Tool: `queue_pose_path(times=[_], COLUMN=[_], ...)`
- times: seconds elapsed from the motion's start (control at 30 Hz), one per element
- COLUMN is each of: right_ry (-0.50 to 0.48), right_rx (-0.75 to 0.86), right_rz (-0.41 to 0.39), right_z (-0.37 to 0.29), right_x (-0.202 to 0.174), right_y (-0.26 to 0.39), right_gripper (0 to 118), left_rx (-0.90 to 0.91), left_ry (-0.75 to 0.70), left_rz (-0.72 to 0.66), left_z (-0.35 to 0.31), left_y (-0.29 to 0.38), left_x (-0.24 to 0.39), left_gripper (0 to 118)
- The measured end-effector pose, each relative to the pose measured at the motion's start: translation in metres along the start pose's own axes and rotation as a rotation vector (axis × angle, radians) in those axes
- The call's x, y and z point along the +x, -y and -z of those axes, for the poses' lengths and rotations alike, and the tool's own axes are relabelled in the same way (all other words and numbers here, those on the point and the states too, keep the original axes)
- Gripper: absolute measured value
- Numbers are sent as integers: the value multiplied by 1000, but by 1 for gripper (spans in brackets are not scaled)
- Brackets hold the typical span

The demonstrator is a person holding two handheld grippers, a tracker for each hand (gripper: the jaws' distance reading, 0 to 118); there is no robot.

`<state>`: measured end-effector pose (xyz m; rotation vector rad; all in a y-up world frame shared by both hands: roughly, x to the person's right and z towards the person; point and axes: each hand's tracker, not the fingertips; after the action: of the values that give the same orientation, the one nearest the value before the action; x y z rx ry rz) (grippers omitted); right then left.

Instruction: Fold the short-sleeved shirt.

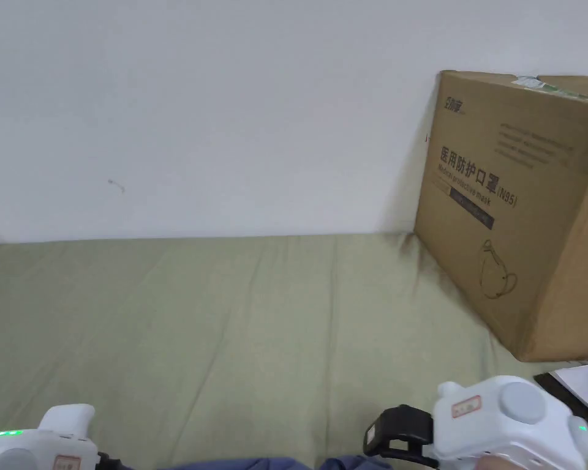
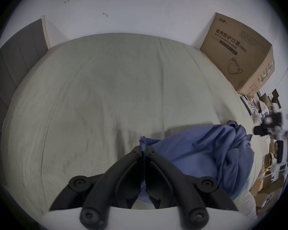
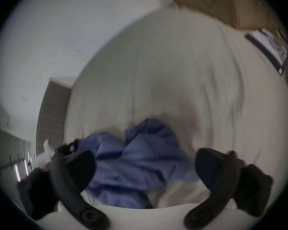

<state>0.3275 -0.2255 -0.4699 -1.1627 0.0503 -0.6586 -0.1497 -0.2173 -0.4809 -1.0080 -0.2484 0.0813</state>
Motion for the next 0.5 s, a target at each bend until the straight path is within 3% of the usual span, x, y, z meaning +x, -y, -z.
queue_pose_path(times=[0.1, 0.17, 0.2, 0.27, 0.3, 0.33, 0.37, 0.4, 0.5], right_ry=[90, 114, 172, 291, 306, 244, 205, 162, 92], right_rx=[-68, -170, -216, -187, -188, -174, -173, -161, -46], right_rz=[59, 33, -22, -205, -274, -286, -277, -253, -230], right_z=[41, 69, 75, 65, 61, 51, 41, 26, -24], right_x=[0, -3, -8, -24, -26, -23, -21, -18, -14], right_y=[-17, -18, -18, -19, -17, -16, -14, -12, -5], right_gripper=[104, 87, 73, 45, 40, 40, 17, 12, 12], left_rx=[-17, -30, -38, -53, -62, -71, -77, -81, -55], left_ry=[-16, -19, -17, -24, -28, -29, -30, -29, -18], left_rz=[28, 42, 47, 55, 57, 54, 50, 40, -13], left_z=[1, 3, 3, 5, 7, 7, 6, 3, -16], left_y=[3, 5, 6, 8, 9, 10, 11, 12, 13], left_x=[-2, -3, -4, -6, -8, -9, -11, -12, -16], left_gripper=[2, 2, 2, 2, 2, 2, 2, 2, 2])
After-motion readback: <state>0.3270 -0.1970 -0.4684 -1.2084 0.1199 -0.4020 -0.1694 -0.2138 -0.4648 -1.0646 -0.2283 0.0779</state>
